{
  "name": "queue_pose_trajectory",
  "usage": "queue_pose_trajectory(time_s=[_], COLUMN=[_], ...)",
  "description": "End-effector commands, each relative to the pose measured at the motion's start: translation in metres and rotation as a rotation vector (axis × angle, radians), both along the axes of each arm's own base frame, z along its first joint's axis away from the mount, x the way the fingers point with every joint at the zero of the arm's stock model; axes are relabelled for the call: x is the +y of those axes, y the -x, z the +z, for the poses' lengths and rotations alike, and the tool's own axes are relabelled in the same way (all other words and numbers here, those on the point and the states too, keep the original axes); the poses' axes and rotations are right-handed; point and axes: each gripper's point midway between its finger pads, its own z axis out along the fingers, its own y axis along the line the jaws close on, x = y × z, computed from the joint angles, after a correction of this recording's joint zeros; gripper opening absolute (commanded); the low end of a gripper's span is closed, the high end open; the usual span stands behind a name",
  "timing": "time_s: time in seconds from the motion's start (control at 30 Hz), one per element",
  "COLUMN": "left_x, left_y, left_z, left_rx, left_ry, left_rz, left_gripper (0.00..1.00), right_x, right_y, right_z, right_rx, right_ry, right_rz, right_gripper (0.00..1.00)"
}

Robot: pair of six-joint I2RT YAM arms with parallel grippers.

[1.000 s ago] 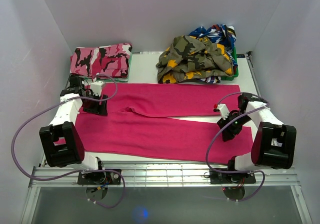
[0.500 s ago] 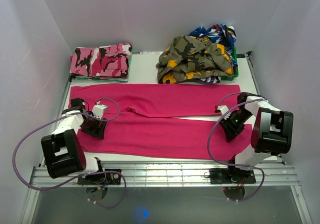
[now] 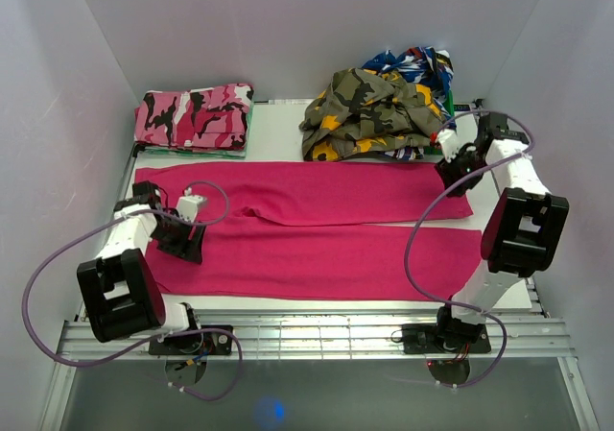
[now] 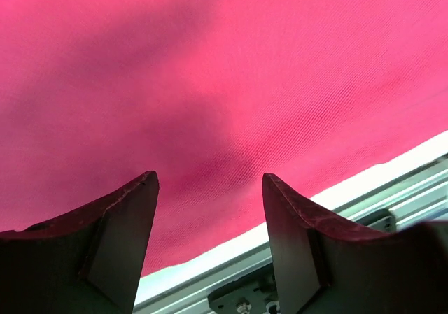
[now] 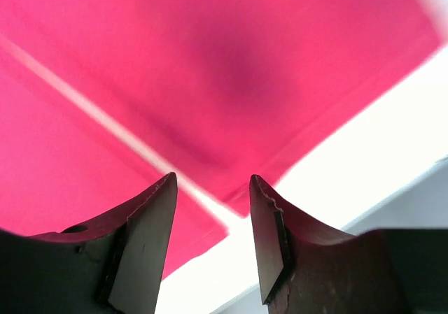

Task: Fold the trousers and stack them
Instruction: Flatten the trousers out, then fold the trousers

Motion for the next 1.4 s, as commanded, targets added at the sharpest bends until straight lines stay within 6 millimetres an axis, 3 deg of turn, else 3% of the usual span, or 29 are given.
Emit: queue_pose_trajectory(time_s=[0.0, 0.03, 0.1, 0.13, 0.17, 0.23, 0.27, 0.37, 0.4, 0.43, 0.57, 0.6, 0.67, 0.7, 0.83, 0.93, 1.0, 1.03, 1.07, 1.1, 1.13, 1.17, 1.2, 1.23, 1.27, 1.3, 1.33, 1.37], left_x=[-0.009, 0.0, 0.012, 0.021, 0.028, 0.039, 0.044, 0.058, 0.06, 0.061, 0.06, 0.057, 0.054, 0.047, 0.032, 0.027, 0.026, 0.032, 0.035, 0.037, 0.041, 0.048, 0.051, 0.058, 0.065, 0.068, 0.073, 0.077], left_y=[-0.042, -0.068, -0.101, -0.123, -0.135, -0.165, -0.172, -0.194, -0.197, -0.198, -0.187, -0.175, -0.159, -0.14, -0.094, -0.079, -0.086, -0.102, -0.112, -0.119, -0.13, -0.153, -0.163, -0.173, -0.192, -0.202, -0.209, -0.216], left_z=[0.044, 0.064, 0.066, 0.08, 0.07, 0.077, 0.062, 0.05, 0.037, 0.032, 0.002, -0.009, -0.018, -0.029, -0.036, -0.026, -0.006, 0.01, 0.022, 0.032, 0.044, 0.073, 0.075, 0.084, 0.11, 0.099, 0.102, 0.104], left_rx=[-0.122, -0.189, -0.211, -0.261, -0.237, -0.281, -0.245, -0.249, -0.228, -0.22, -0.168, -0.133, -0.1, -0.057, 0.005, -0.004, -0.063, -0.121, -0.162, -0.18, -0.221, -0.291, -0.288, -0.305, -0.351, -0.316, -0.312, -0.317], left_ry=[0.085, 0.062, 0.049, 0.034, 0.026, 0.011, 0.0, -0.038, -0.037, -0.039, -0.047, -0.046, -0.045, -0.034, -0.013, -0.007, 0.013, 0.006, 0.006, 0.01, 0.006, 0.008, 0.023, 0.028, 0.026, 0.051, 0.055, 0.055], left_rz=[0.033, 0.054, 0.133, 0.158, 0.187, 0.232, 0.249, 0.287, 0.289, 0.289, 0.272, 0.263, 0.236, 0.223, 0.166, 0.131, 0.116, 0.122, 0.12, 0.104, 0.071, 0.057, 0.047, 0.031, 0.022, 0.024, 0.023, -0.009], left_gripper=[0.72, 0.72, 0.72, 0.72, 0.72, 0.72, 0.72, 0.71, 0.71, 0.71, 0.7, 0.69, 0.66, 0.65, 0.63, 0.66, 0.73, 0.75, 0.81, 0.98, 0.98, 0.98, 0.98, 0.98, 0.98, 0.98, 0.94, 0.89], right_x=[0.023, 0.028, 0.039, 0.043, 0.051, 0.06, 0.059, 0.05, 0.045, 0.041, 0.011, 0.005, -0.015, -0.022, -0.048, -0.056, -0.052, -0.046, -0.042, -0.038, -0.039, -0.03, -0.028, -0.027, -0.027, -0.026, -0.028, -0.03], right_y=[-0.031, -0.037, -0.051, -0.054, -0.059, -0.056, -0.058, -0.043, -0.043, -0.03, -0.005, -0.004, 0.017, 0.018, 0.042, 0.047, 0.049, 0.046, 0.048, 0.044, 0.027, 0.025, 0.016, -0.007, -0.016, -0.025, -0.046, -0.054], right_z=[0.03, 0.031, 0.024, 0.02, 0.015, -0.005, -0.013, -0.044, -0.052, -0.066, -0.093, -0.097, -0.113, -0.116, -0.124, -0.117, -0.102, -0.095, -0.081, -0.072, -0.052, -0.039, -0.027, -0.002, 0.007, 0.016, 0.04, 0.037], right_rx=[-0.058, -0.061, -0.051, -0.045, -0.044, 0.001, 0.002, 0.058, 0.051, 0.084, 0.118, 0.109, 0.14, 0.128, 0.17, 0.166, 0.159, 0.14, 0.135, 0.118, 0.065, 0.057, 0.026, -0.053, -0.074, -0.096, -0.173, -0.165], right_ry=[-0.139, -0.151, -0.169, -0.174, -0.186, -0.191, -0.179, -0.123, -0.095, -0.072, 0.035, 0.052, 0.119, 0.143, 0.171, 0.171, 0.133, 0.093, 0.07, 0.049, 0.039, -0.016, -0.03, -0.053, -0.072, -0.092, -0.105, -0.119], right_rz=[-0.013, -0.016, -0.025, -0.029, -0.038, -0.042, -0.056, -0.077, -0.065, -0.06, -0.043, -0.04, -0.01, -0.002, -0.002, 0.013, 0.043, 0.05, 0.064, 0.068, 0.073, 0.088, 0.099, 0.109, 0.118, 0.117, 0.119, 0.117], right_gripper=[0.52, 0.52, 0.52, 0.52, 0.51, 0.51, 0.51, 0.5, 0.5, 0.49, 0.49, 0.49, 0.48, 0.48, 0.48, 0.47, 0.48, 0.51, 0.54, 0.57, 0.62, 0.74, 0.78, 0.84, 0.87, 0.96, 0.99, 0.96])
